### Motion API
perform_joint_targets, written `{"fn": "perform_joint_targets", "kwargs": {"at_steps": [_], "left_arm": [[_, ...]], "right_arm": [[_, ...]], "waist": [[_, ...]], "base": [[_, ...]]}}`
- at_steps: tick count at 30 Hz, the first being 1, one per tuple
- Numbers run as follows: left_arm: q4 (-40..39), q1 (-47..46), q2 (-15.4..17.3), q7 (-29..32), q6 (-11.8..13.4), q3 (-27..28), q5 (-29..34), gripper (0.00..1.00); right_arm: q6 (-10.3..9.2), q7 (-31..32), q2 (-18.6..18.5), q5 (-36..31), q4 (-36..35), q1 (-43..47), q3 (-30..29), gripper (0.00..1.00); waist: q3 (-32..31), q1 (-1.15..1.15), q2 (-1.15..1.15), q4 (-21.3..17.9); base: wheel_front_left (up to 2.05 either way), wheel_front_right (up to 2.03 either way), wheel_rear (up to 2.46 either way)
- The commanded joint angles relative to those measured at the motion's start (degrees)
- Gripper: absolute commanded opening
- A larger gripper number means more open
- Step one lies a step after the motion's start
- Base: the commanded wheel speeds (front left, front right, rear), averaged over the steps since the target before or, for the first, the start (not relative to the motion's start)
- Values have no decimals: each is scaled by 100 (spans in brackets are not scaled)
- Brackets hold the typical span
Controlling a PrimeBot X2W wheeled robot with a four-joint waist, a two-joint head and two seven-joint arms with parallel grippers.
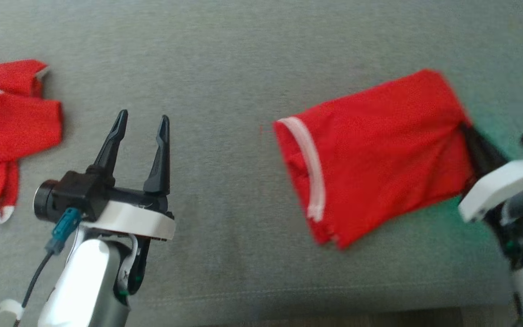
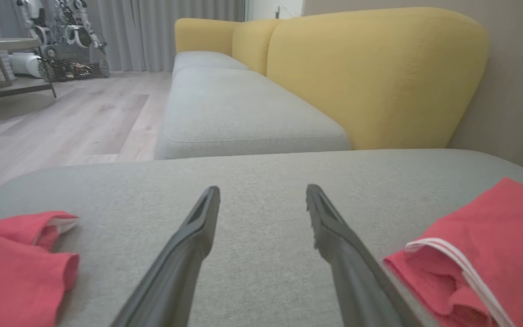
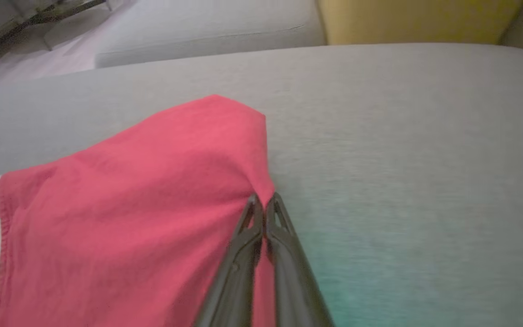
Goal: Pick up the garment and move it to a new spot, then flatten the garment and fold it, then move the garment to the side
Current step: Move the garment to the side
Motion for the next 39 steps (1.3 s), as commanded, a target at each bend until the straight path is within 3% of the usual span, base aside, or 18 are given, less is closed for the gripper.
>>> {"fn": "perform_joint_targets", "kwargs": {"at_steps": [1, 9, 20, 33, 34, 35, 36, 39], "left_arm": [[-213, -279, 137, -69, -35, 178, 61, 100], [-256, -585, 186, -38, -102, 62, 151, 100], [-359, -749, 228, 2, -89, -11, 202, 100], [-350, -1048, 289, 27, -156, -91, 219, 100], [-339, -1061, 291, 25, -159, -94, 215, 100], [-325, -1071, 292, 22, -160, -98, 212, 100], [-310, -1074, 290, 19, -159, -103, 210, 100], [-258, -1061, 280, 10, -152, -119, 196, 100]], "right_arm": [[37, -112, -169, 58, -36, -316, -58, 0], [37, -294, -645, -49, 1086, -1474, -705, 0], [37, -383, -1247, -88, 1674, -2039, -1511, 0], [37, -373, -1235, -187, 1900, -2307, -1625, 0], [37, -376, -1204, -198, 1944, -2308, -1619, 11], [37, -388, -1171, -217, 1977, -2307, -1618, 49], [37, -409, -1136, -237, 1997, -2303, -1621, 100], [37, -472, -1062, -280, 2039, -2245, -1649, 100]], "waist": [[126, 0, 0, -195], [462, 0, 0, -421], [833, 0, 0, -556], [1340, 0, 0, -588], [1355, 0, 0, -586], [1361, 0, 0, -585], [1358, 0, 0, -587], [1304, 0, 0, -591]], "base": [[0, 0, 0], [0, 0, 0], [0, 0, 0], [0, 0, 0], [0, 0, 0], [0, 0, 0], [0, 0, 0], [0, 0, 0]]}}
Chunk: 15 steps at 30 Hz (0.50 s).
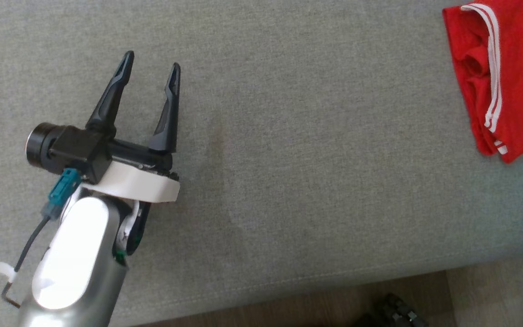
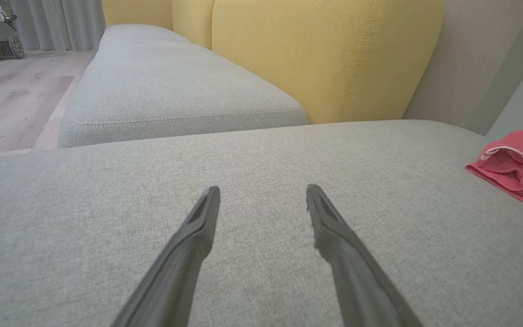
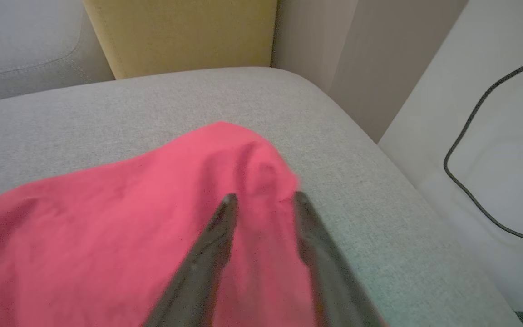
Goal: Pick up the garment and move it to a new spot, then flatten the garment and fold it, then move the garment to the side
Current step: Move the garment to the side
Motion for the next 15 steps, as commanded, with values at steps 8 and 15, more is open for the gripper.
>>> {"fn": "perform_joint_targets", "kwargs": {"at_steps": [8, 15], "left_arm": [[24, 138, 104, -39, 17, 192, -83, 100], [63, 591, 75, -61, 196, 369, -258, 100]], "right_arm": [[37, -621, 141, -309, -788, 670, -185, 100], [37, -913, 963, -604, -2380, 1747, -57, 100]], "waist": [[-567, 0, 0, 3], [-1185, 0, 0, 137]], "base": [[0, 0, 0], [0, 0, 0]]}}
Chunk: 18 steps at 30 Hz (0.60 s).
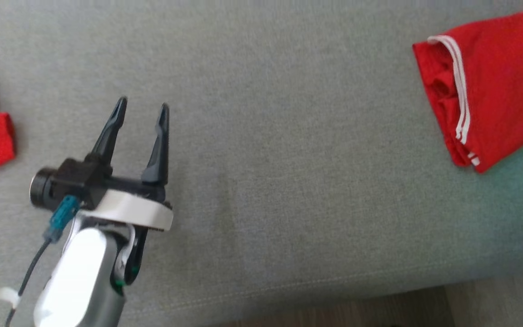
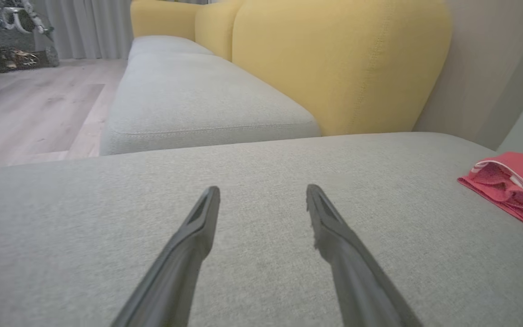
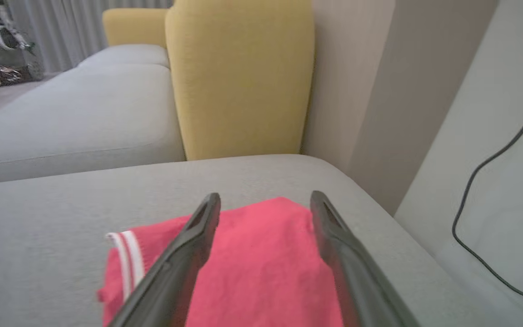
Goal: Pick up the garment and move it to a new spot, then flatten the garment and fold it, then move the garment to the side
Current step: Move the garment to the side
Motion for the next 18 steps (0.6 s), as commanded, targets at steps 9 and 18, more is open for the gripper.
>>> {"fn": "perform_joint_targets", "kwargs": {"at_steps": [9, 18], "left_arm": [[-196, 424, 98, -66, 215, 515, -250, 100], [-285, 997, 163, -73, 365, 691, -313, 100]], "right_arm": [[37, -219, 653, -342, -1372, 814, 824, 100], [37, -220, 926, -528, -1687, 1437, 1376, 100]], "waist": [[-684, 0, 0, 481], [-1212, 0, 0, 817]], "base": [[0, 0, 0], [0, 0, 0]]}}
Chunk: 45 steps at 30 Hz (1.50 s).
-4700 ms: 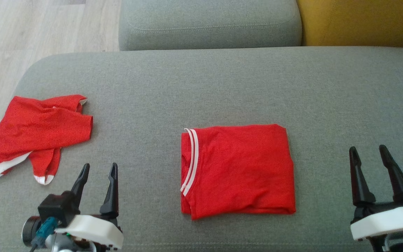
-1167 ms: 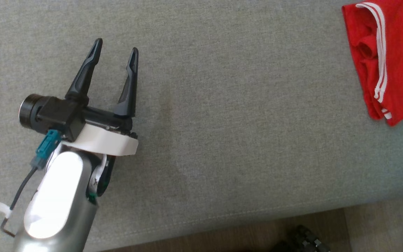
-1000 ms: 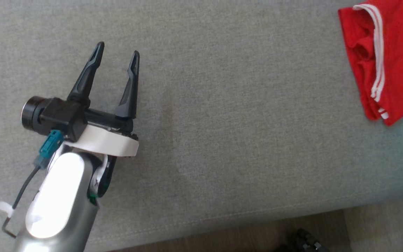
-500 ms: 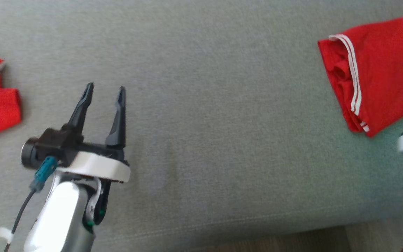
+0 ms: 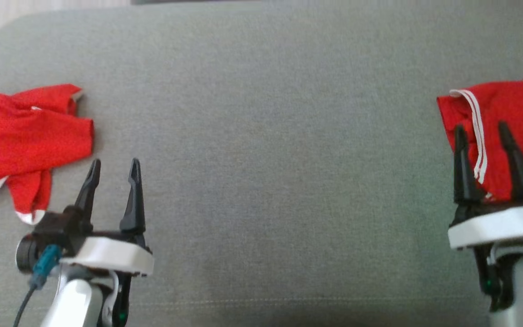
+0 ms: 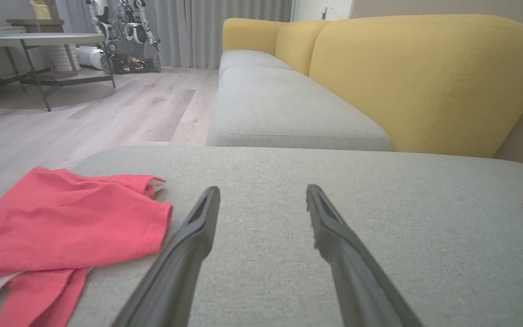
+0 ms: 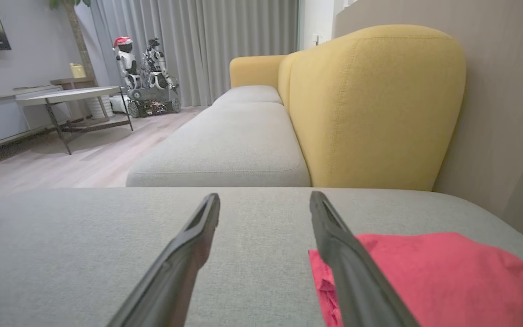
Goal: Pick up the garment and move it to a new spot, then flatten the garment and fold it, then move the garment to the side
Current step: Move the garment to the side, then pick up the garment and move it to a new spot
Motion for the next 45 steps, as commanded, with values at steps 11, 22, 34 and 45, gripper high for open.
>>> {"fn": "perform_joint_targets", "kwargs": {"at_steps": [11, 22, 34, 45], "left_arm": [[-283, 433, 210, -26, 63, 144, -27, 100], [-383, 772, 309, 167, 77, 24, -68, 100], [-500, 800, 378, 253, 90, 48, -166, 100], [-551, 722, 404, 243, 111, 40, -198, 100]], "right_arm": [[37, 12, 130, 159, -343, 676, 148, 100], [37, 147, 178, 192, -479, 1136, 144, 100], [37, 208, 195, 221, -543, 1188, 94, 100], [37, 207, 199, 210, -553, 1159, 37, 100]], "waist": [[-744, 0, 0, 115], [-1141, 0, 0, 81], [-1142, 0, 0, 66], [-1057, 0, 0, 113]], "base": [[0, 0, 0], [0, 0, 0], [0, 0, 0], [0, 0, 0]]}}
